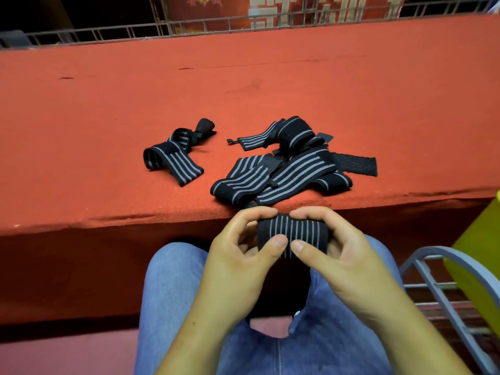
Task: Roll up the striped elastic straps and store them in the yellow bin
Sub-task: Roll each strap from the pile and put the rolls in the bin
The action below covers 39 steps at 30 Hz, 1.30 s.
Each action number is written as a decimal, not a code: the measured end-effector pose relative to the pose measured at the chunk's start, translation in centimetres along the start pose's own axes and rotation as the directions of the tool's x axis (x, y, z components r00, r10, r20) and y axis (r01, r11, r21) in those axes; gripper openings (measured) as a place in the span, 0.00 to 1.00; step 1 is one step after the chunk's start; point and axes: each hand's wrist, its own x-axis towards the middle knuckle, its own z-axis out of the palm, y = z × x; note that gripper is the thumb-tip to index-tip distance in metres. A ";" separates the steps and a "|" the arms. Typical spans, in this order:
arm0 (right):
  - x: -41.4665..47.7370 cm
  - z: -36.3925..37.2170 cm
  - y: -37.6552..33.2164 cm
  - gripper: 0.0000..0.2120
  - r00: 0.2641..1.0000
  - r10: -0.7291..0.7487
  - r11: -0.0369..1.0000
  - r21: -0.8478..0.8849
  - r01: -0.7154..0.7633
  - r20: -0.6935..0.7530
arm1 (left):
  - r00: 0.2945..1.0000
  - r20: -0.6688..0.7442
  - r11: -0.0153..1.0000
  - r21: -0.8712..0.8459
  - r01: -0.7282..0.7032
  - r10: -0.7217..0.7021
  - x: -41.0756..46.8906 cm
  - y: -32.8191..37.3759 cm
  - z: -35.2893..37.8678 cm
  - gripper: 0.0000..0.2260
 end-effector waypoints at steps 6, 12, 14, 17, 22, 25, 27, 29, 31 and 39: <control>0.1 -1.0 -1.0 0.15 0.994 -0.085 0.989 -0.130 0.076 -0.064 | 0.999 0.036 1.000 -0.016 0.008 -0.008 0.1 0.3 0.9 0.19; 0.0 -2.3 -1.7 0.14 0.990 -0.109 0.987 -0.131 0.097 -0.086 | 0.997 0.061 0.996 0.073 -0.051 0.047 0.9 1.1 2.1 0.16; 0.2 -2.9 -2.1 0.14 0.995 -0.073 0.988 -0.142 0.062 -0.074 | 0.996 0.062 0.993 0.093 -0.068 0.062 1.3 1.2 2.4 0.16; 0.7 -4.7 -3.3 0.15 1.000 -0.026 0.970 -0.243 0.023 -0.011 | 0.991 0.110 0.982 0.165 -0.089 0.071 2.2 1.9 3.0 0.17; 1.3 -7.7 -6.0 0.13 0.994 0.022 0.913 -0.408 0.025 0.110 | 0.981 0.178 0.946 0.297 -0.133 0.082 3.7 3.8 4.3 0.21; 1.8 -9.1 -7.5 0.10 0.990 0.004 0.839 -0.539 0.073 0.140 | 0.974 0.202 0.918 0.359 -0.171 0.102 4.4 4.8 5.5 0.20; 1.9 -10.4 -8.5 0.07 0.992 -0.012 0.796 -0.599 0.085 0.125 | 0.962 0.229 0.883 0.406 -0.234 0.150 5.1 5.7 6.7 0.19; 2.1 -11.6 -9.5 0.06 0.993 -0.009 0.744 -0.663 0.086 0.120 | 0.944 0.270 0.853 0.431 -0.293 0.187 5.8 6.4 7.9 0.18; 2.1 -13.2 -10.4 0.04 0.993 0.008 0.692 -0.717 0.081 0.120 | 0.928 0.313 0.837 0.437 -0.329 0.201 6.4 6.9 9.3 0.17; 0.8 -19.6 -14.6 0.06 0.997 0.077 0.581 -0.814 -0.019 0.031 | 0.873 0.424 0.832 0.372 -0.412 0.242 7.8 8.5 15.9 0.16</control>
